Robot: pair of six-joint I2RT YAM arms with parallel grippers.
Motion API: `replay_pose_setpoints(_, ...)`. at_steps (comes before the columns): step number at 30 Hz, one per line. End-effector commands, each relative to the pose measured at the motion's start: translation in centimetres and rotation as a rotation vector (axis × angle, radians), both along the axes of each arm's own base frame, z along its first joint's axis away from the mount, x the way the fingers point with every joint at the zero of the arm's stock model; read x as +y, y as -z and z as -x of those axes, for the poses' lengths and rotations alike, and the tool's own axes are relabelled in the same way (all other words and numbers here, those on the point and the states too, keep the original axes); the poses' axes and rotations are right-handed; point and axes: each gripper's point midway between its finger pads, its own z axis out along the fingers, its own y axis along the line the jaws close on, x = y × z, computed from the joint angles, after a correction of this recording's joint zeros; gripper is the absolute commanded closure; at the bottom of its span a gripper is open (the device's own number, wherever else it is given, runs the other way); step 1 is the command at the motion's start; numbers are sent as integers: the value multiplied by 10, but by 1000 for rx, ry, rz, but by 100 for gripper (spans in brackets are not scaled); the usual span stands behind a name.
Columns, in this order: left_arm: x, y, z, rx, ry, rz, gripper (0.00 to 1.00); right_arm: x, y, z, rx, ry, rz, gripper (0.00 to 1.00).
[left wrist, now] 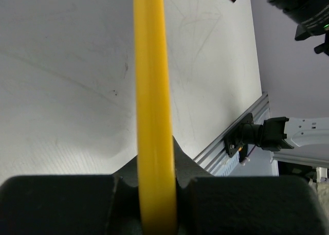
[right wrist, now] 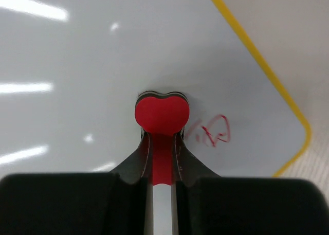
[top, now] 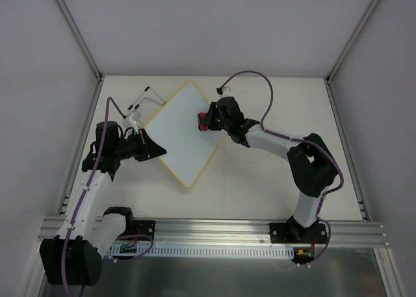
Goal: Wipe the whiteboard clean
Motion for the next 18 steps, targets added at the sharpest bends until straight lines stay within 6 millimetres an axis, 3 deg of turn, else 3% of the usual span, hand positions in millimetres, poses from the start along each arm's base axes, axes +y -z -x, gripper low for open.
replay_pose_setpoints(1, -29, -23, 39, -6, 236, 134, 100, 38, -55, 1, -88, -83, -92, 100)
replay_pose_setpoints(6, -28, -21, 38, -8, 227, 124, 100, 48, -56, -3, -72, -111, -94, 100)
replay_pose_setpoints(10, -25, -22, 34, -24, 197, 100, 100, 41, -47, -3, -59, -94, -71, 100)
replay_pose_setpoints(11, -25, -21, 34, -26, 191, 95, 100, 31, -34, -3, -43, -60, -46, 100)
replay_pose_setpoints(14, -21, -20, 30, -40, 163, 69, 100, 10, -20, 1, -11, -5, -29, 100)
replay_pose_setpoints(15, -20, -20, 29, -49, 157, 62, 100, -3, 0, 9, 23, 15, 3, 99)
replay_pose_setpoints(17, -18, -20, 26, -59, 137, 45, 100, -21, 4, 15, 37, 51, 12, 99)
replay_pose_setpoints(18, -17, -19, 25, -63, 131, 38, 100, -36, 25, 25, 68, 71, 49, 100)
